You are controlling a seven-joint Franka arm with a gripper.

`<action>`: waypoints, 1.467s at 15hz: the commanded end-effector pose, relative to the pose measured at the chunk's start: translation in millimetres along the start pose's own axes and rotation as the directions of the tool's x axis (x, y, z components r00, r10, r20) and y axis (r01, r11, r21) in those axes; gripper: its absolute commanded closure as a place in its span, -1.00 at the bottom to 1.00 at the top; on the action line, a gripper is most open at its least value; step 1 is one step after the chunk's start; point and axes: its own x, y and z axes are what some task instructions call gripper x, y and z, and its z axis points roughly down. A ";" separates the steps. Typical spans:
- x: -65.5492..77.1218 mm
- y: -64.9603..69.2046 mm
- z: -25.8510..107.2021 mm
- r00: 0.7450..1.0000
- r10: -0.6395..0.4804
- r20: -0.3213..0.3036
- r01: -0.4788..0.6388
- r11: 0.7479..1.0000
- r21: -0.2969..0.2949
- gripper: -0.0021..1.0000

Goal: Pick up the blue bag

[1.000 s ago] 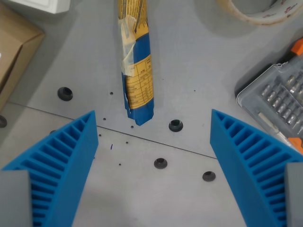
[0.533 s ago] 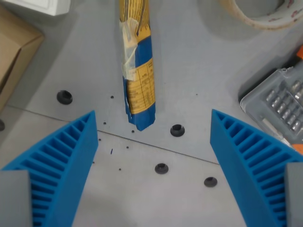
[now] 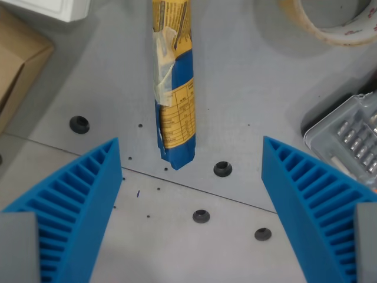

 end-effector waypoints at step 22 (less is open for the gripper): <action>15.1 -16.1 65.4 0.985 -0.146 -0.093 0.140 0.988 -0.066 -1.00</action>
